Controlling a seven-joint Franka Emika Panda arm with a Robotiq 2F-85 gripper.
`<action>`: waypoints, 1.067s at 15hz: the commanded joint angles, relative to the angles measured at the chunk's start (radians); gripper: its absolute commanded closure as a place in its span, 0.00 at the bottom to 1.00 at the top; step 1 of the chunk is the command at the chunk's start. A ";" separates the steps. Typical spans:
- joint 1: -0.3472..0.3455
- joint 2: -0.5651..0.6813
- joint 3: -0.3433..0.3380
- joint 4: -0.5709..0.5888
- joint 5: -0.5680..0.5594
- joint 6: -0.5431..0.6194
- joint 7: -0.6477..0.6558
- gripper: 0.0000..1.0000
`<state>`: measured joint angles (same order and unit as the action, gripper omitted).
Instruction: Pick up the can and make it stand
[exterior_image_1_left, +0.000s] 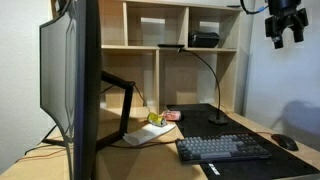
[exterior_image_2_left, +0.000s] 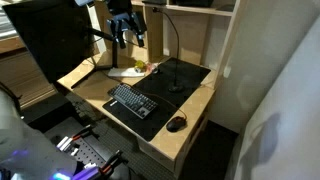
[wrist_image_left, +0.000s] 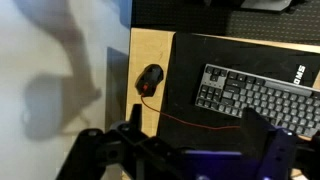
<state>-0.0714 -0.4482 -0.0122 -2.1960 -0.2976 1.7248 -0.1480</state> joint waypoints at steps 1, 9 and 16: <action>0.016 0.001 -0.013 0.002 -0.005 -0.004 0.005 0.00; 0.092 0.039 0.059 -0.037 -0.009 0.166 0.018 0.00; 0.222 0.107 0.201 -0.034 -0.001 0.415 0.103 0.00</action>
<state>0.1524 -0.3412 0.1885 -2.2324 -0.2990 2.1433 -0.0442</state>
